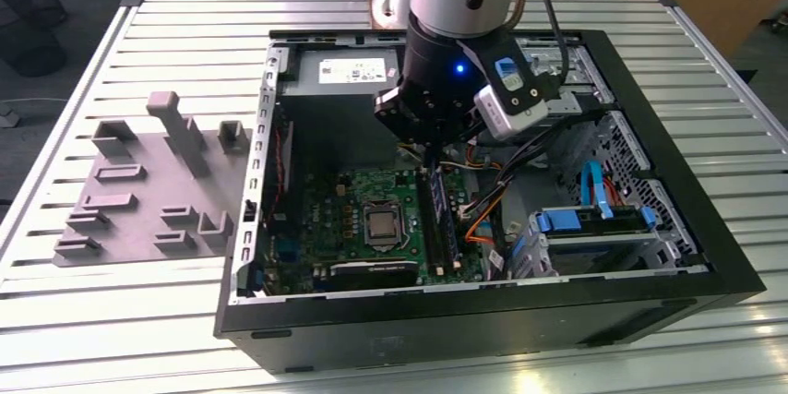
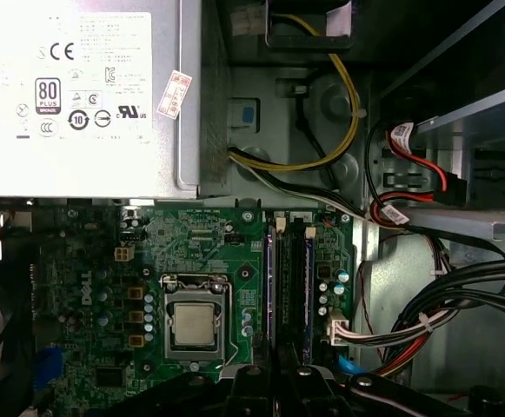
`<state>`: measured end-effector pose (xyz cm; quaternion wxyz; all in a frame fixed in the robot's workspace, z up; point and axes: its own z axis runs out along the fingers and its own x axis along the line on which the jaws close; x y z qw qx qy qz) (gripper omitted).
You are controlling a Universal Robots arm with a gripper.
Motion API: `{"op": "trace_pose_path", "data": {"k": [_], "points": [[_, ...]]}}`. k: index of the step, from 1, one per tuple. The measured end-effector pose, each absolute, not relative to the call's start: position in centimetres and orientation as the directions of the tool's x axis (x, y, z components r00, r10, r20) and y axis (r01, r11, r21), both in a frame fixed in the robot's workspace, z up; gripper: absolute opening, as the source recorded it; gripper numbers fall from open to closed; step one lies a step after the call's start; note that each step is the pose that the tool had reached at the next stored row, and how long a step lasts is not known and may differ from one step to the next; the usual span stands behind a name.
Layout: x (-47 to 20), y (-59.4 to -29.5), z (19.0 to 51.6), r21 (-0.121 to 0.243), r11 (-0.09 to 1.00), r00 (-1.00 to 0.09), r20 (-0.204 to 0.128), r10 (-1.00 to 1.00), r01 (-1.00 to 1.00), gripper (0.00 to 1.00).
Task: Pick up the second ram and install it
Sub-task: 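Insert the second ram into the second slot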
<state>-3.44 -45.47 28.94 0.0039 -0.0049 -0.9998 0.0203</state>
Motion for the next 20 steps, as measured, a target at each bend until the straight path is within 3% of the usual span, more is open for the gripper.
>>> {"op": "trace_pose_path", "data": {"k": [20], "points": [[-3.2, -46.1, 27.5, -0.040, 0.999, -1.000, 0.007, 0.020, 0.020, 0.14]]}}
